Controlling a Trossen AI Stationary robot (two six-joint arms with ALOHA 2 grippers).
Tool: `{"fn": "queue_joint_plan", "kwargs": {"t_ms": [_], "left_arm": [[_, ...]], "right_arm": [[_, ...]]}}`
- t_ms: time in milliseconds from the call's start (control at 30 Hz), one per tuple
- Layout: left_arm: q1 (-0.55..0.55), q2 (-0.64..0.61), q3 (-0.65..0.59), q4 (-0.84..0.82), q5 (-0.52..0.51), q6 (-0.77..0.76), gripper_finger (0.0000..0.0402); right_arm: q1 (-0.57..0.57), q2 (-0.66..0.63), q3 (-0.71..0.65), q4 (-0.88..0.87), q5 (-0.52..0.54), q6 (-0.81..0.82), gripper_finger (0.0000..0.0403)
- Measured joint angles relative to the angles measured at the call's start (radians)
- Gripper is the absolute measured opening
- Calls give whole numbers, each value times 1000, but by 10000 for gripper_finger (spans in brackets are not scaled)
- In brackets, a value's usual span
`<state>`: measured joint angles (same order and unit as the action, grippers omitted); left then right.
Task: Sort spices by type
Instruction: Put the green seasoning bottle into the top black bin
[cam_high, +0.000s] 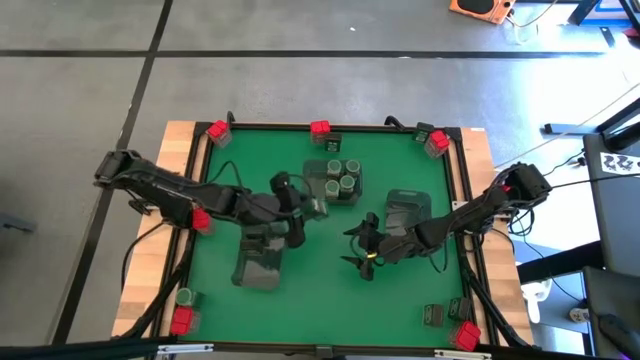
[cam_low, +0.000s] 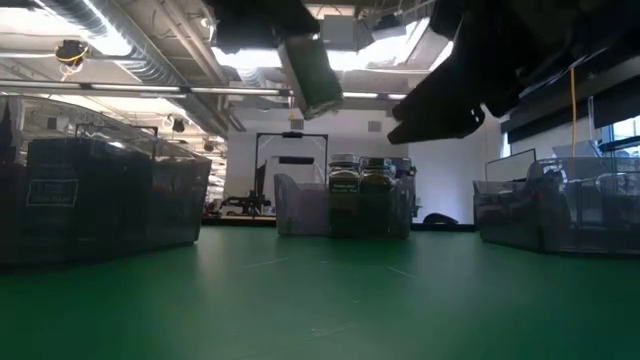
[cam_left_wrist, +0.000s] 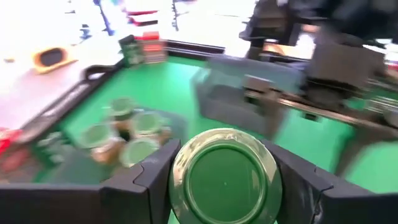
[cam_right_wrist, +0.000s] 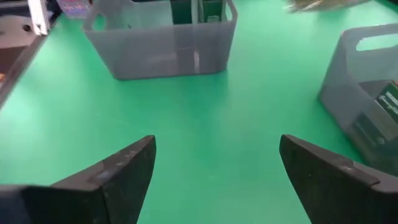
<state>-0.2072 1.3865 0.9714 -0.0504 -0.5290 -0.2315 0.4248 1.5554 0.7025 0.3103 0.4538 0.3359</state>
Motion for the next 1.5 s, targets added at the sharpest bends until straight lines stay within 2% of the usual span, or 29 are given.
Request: {"fn": "queue_joint_plan", "kwargs": {"t_ms": [100,433,700,1133,1500], "left_arm": [[45,2,0,-17,-36,-24,200],[200,14,-17,-42,-39,-127,200],[273,57,-18,-22,-38,-131,203],[347,192,-18,87,-37,-177,205],[353,329,-18,168,-36,-191,205]], "right_arm": [[0,17,0,10,9,0,342],[0,50,0,6,9,0,342],[0,50,0,-8,9,-1,342],[0,51,-1,-5,10,-5,342],[0,51,0,-9,10,-5,342]]}}
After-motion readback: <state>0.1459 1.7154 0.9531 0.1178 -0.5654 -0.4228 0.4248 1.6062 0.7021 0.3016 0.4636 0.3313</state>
